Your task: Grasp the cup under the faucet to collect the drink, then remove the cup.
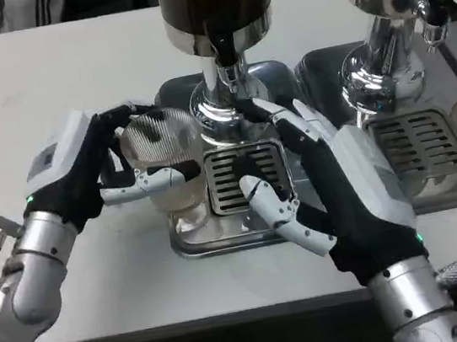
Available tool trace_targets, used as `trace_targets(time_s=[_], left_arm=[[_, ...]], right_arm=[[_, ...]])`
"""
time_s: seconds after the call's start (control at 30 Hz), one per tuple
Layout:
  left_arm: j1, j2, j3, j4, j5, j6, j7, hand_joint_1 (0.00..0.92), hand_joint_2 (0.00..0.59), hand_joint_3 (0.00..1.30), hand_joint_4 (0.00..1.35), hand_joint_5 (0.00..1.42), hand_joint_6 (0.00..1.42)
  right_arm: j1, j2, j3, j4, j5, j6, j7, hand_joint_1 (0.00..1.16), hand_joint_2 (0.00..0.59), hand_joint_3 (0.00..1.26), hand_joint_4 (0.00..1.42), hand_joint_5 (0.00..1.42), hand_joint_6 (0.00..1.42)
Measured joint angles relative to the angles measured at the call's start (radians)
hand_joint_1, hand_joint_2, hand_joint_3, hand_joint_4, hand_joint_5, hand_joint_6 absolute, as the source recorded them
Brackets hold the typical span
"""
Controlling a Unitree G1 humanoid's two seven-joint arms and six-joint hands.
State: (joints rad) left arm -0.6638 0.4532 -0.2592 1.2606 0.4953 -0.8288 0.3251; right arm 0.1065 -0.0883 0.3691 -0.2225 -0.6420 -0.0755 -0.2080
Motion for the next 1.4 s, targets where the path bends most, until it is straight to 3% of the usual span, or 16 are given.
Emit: trace_targets(time_s=[0.83, 1.4], left_arm=[[-0.102, -0.114, -0.053, 0.031, 0.065, 0.093, -0.033, 0.497, 0.069, 0.58, 0.59, 0.9, 1.17], [-0.129, -0.128, -0.096, 0.044, 0.103, 0.134, 0.022, 0.411, 0.093, 0.52, 0.51, 0.83, 1.08]], right_arm=[[0.098, 0.035, -0.013, -0.063, -0.02, 0.0, -0.077, 0.24, 0.426, 0.21, 0.21, 0.09, 0.06], [0.128, 0.042, -0.029, -0.094, -0.028, 0.003, -0.077, 0.24, 0.426, 0.21, 0.22, 0.1, 0.08]])
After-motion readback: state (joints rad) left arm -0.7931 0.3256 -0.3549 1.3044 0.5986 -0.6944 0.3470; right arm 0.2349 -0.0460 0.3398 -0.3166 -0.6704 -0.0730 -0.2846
